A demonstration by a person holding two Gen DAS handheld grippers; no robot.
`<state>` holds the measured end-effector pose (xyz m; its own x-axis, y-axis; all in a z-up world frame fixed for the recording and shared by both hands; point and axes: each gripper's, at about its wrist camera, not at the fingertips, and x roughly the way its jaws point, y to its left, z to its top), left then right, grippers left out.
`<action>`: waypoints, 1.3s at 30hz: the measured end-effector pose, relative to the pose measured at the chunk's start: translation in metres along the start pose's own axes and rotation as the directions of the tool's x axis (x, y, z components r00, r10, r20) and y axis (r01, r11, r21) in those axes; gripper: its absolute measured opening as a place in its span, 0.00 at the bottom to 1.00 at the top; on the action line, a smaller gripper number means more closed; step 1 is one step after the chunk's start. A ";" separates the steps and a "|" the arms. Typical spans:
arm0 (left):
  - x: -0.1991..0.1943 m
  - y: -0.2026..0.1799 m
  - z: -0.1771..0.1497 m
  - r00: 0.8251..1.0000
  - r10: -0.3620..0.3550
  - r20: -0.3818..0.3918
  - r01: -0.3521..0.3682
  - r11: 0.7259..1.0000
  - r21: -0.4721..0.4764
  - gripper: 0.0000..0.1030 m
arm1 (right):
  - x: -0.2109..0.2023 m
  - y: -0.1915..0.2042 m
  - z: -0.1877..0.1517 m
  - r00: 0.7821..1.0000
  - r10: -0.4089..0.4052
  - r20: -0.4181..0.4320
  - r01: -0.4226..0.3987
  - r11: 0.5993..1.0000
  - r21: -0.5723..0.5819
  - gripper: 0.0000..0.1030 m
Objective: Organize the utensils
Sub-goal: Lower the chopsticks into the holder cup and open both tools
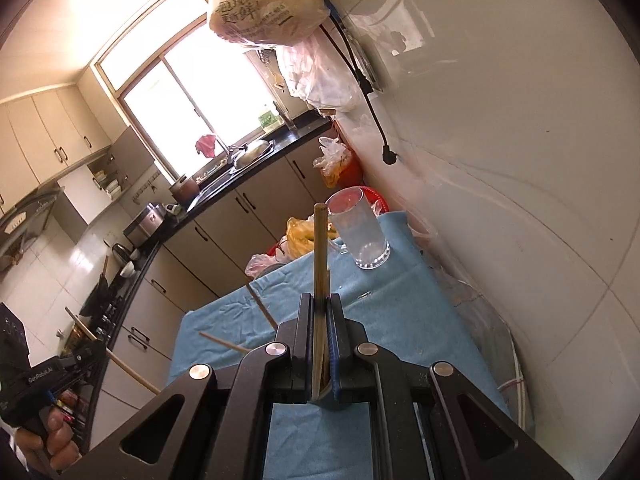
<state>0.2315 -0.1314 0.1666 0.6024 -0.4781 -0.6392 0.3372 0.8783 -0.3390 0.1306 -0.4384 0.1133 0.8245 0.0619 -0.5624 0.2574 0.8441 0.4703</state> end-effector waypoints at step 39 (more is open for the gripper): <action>0.118 -0.033 -0.022 0.991 0.083 -0.108 -0.078 0.996 0.043 0.20 | 0.096 0.006 -0.019 0.984 -0.014 -0.176 -0.002 0.996 -0.087 0.08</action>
<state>0.2755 -0.2165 0.0876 0.5462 -0.3997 -0.7361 0.3199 0.9117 -0.2578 0.2015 -0.4174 0.0488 0.7194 0.1432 -0.6797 0.2110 0.8873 0.4102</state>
